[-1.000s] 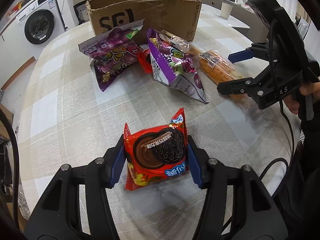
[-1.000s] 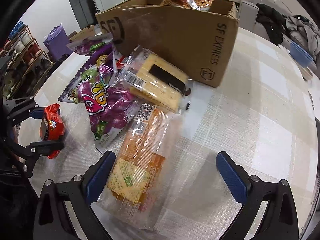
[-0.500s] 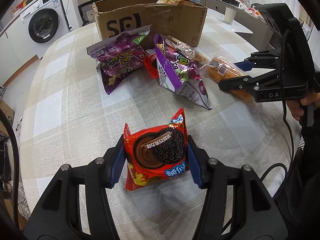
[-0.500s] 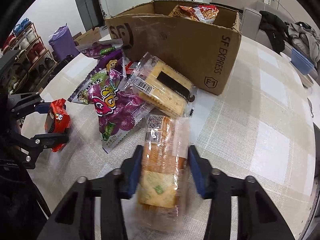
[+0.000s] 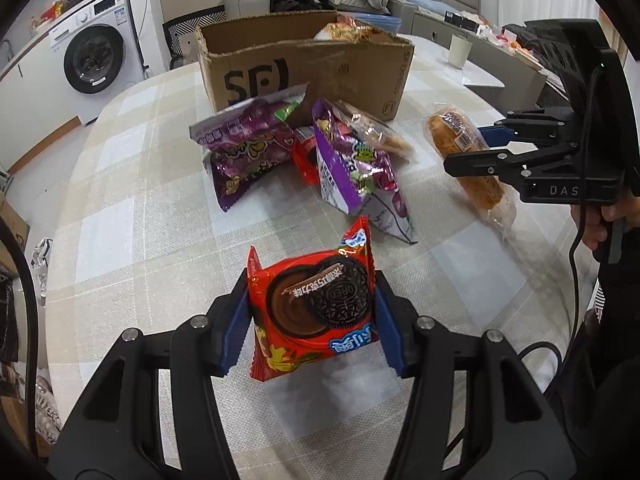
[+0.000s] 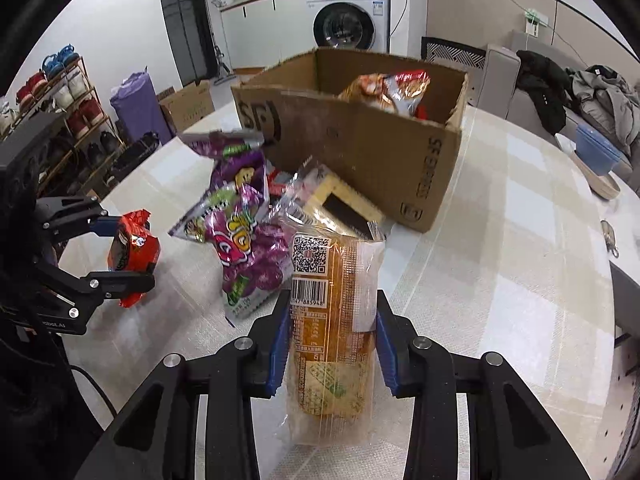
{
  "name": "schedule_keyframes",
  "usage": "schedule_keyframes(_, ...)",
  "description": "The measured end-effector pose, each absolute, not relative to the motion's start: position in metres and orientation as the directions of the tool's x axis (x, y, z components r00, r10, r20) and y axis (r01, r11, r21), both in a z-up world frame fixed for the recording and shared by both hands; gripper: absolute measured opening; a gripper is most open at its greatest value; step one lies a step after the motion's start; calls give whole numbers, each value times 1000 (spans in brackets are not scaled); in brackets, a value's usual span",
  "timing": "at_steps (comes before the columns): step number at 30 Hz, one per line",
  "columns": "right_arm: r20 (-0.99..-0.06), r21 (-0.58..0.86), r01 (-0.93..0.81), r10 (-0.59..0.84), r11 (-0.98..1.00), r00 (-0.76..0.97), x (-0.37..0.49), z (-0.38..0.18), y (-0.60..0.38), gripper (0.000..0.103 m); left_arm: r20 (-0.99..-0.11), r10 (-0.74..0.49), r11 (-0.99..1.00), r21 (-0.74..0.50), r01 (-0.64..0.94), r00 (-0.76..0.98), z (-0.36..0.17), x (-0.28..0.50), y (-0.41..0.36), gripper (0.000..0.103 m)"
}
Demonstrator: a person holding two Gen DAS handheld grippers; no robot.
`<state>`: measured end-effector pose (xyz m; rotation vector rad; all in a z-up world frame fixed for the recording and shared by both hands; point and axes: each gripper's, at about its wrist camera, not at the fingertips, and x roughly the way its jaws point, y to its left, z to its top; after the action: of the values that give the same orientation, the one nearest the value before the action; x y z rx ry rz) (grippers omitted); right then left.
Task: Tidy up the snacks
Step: 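Carry the Oreo pack and bread loaf over the box and lower them in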
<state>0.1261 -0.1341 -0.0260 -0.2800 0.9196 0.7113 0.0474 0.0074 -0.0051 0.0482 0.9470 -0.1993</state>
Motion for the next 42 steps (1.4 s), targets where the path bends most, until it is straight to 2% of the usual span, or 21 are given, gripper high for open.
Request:
schedule_keyframes(11, -725, 120, -657, 518, 744, 454, 126, 3, -147, 38, -761, -147, 986, -59, 158, 632, 25, 44, 16, 53)
schedule_keyframes(23, -596, 193, -648, 612, 737, 519, 128, 30, -158, 38, -710, -138, 990, -74, 121, 690, 51, 59, 23, 53)
schedule_keyframes(42, -486, 216, -594, 614, 774, 623, 166, 61, -153, 38, -635, -107, 994, -73, 78, 765, 98, 118, 25, 53)
